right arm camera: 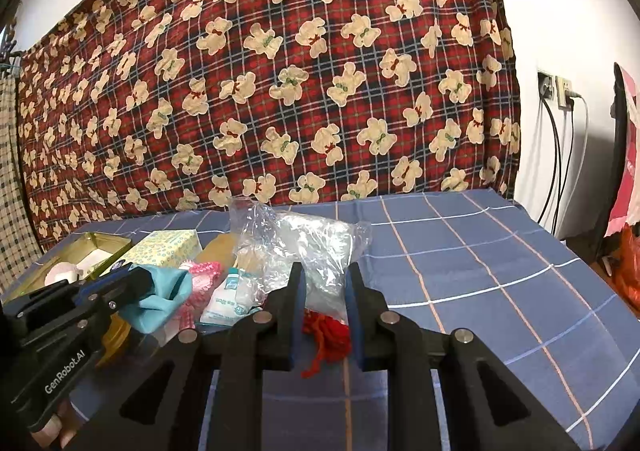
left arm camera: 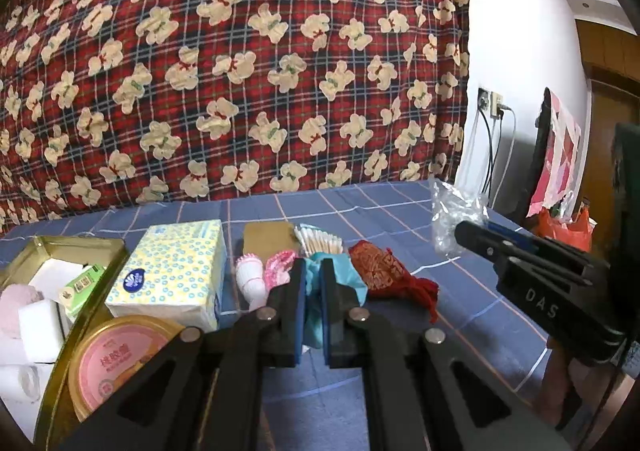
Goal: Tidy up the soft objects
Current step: 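Lift the clear plastic bag with the right gripper while the left gripper lifts the teal cloth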
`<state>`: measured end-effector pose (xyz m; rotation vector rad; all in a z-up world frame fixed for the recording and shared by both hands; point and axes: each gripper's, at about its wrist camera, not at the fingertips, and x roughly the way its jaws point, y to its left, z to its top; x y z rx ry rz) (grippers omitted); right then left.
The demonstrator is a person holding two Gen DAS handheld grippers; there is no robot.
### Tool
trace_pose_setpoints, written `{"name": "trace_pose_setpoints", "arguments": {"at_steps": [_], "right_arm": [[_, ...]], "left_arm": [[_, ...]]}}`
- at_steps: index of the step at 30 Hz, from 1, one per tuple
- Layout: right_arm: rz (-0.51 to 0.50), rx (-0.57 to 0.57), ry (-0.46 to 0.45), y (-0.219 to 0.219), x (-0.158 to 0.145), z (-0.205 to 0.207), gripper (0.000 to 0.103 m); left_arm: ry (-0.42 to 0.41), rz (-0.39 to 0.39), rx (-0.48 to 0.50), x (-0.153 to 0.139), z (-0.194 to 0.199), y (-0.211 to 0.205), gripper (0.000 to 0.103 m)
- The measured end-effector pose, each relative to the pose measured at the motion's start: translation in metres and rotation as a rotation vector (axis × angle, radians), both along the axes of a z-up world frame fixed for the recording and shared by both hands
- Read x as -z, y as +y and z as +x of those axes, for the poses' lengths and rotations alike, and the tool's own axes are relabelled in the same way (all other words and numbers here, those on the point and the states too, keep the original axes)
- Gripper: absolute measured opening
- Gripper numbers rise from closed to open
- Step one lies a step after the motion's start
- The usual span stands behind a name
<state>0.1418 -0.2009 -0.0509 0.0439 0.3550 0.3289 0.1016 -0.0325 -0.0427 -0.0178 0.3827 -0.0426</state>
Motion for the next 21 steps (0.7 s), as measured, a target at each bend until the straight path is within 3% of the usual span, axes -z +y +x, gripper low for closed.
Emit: {"name": "trace_pose_setpoints", "arguments": {"at_steps": [11,21], "right_arm": [[-0.001,0.027,-0.077,-0.001,-0.003,-0.014,0.021],[0.022,0.054,-0.081,-0.003,-0.004,-0.014,0.021]], "left_arm": [[-0.042,0.0,-0.014,-0.002,-0.008,0.002,0.004],[-0.06,-0.006,-0.025,-0.003,-0.011,0.005,0.004]]}}
